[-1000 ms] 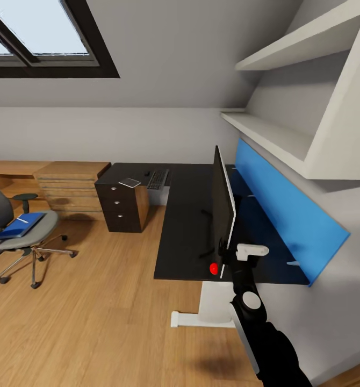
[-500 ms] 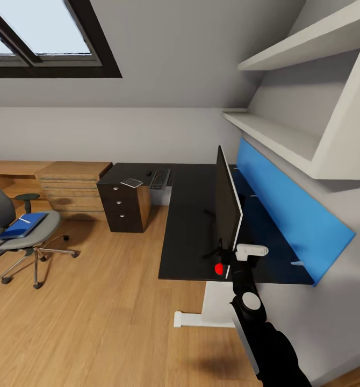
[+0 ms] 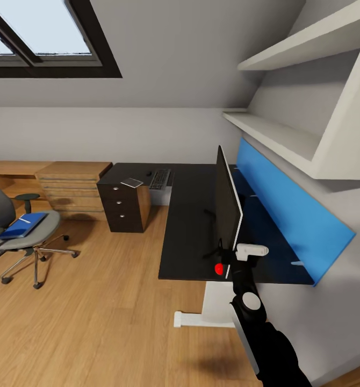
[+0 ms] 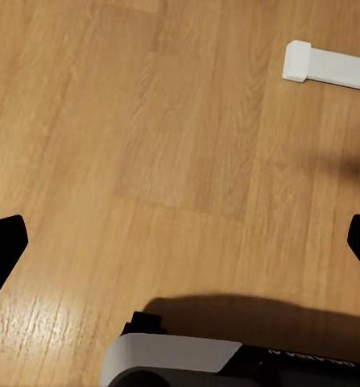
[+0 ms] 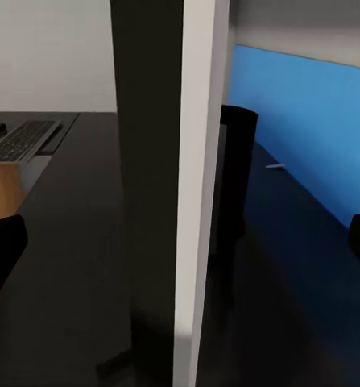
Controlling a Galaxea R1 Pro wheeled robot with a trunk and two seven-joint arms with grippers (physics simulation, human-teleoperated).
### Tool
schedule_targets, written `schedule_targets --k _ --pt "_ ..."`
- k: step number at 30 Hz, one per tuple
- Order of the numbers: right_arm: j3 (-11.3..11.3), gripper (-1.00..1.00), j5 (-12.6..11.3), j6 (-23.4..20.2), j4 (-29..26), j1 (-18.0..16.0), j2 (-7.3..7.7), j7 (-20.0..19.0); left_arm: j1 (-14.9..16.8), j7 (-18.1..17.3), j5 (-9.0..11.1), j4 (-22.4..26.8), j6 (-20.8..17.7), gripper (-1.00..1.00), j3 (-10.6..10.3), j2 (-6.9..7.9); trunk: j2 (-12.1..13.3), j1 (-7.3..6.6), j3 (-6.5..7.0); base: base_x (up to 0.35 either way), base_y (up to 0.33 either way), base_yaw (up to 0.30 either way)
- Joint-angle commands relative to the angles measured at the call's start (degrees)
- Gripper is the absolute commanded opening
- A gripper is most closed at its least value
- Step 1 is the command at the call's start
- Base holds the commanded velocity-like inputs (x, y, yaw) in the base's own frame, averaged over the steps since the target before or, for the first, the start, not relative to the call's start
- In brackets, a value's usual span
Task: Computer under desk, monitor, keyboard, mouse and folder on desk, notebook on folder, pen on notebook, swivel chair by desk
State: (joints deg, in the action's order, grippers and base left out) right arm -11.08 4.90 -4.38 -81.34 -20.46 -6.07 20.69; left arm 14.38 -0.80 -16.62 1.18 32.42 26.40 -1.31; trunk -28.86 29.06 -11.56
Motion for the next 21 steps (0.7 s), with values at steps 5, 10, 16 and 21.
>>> schedule_targets --k 5,10,16,21 --pt "-0.08 1.00 0.48 -0.46 0.01 -0.03 0.01 0.32 0.03 -0.08 -0.42 0.01 0.13 1.00 0.50 -0.01 -0.09 0.02 -0.10 0.000 0.000 0.000" --pt "-0.08 1.00 0.44 -0.45 0.03 -0.02 0.01 0.32 0.03 -0.08 -0.39 0.04 0.18 1.00 0.49 -0.01 -0.09 0.02 -0.10 0.061 0.000 0.000" --pt "-0.08 1.00 0.46 -0.45 0.04 -0.04 0.01 0.32 0.03 -0.08 -0.37 0.05 0.19 1.00 0.49 -0.01 -0.09 0.02 -0.10 0.164 0.000 0.000" --pt "-0.08 1.00 0.46 -0.45 0.21 -0.04 0.01 0.33 0.03 -0.08 -0.41 0.03 0.19 1.00 0.49 -0.01 -0.09 0.02 -0.10 0.039 0.000 0.000"
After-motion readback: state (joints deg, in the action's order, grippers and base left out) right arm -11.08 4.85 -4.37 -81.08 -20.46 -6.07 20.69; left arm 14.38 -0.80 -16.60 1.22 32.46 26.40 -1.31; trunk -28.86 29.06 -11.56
